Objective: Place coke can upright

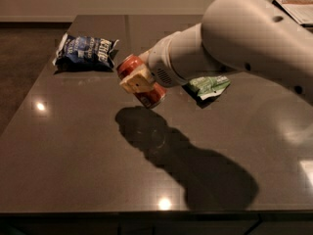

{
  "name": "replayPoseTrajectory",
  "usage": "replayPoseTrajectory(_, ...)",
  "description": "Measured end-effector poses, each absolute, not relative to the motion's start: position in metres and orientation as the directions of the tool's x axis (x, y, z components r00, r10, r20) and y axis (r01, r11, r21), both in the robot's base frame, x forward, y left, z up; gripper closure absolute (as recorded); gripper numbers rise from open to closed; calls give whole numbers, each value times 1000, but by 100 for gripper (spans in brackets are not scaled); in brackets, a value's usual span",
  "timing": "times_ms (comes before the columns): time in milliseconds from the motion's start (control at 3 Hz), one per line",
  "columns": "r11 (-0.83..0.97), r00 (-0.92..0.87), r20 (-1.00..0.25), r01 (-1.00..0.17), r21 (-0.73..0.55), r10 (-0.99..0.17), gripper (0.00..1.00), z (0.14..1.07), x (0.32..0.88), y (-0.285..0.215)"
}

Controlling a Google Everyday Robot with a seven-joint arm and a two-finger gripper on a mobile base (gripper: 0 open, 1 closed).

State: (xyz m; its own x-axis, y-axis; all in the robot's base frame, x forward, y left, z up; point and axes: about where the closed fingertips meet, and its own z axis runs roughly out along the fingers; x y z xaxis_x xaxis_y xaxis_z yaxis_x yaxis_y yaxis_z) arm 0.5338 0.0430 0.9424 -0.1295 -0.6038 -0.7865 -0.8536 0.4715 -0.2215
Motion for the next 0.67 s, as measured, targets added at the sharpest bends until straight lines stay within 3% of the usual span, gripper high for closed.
replayPoseTrajectory(667, 481, -65, -819, -834, -269, -570, 100, 963, 538, 42)
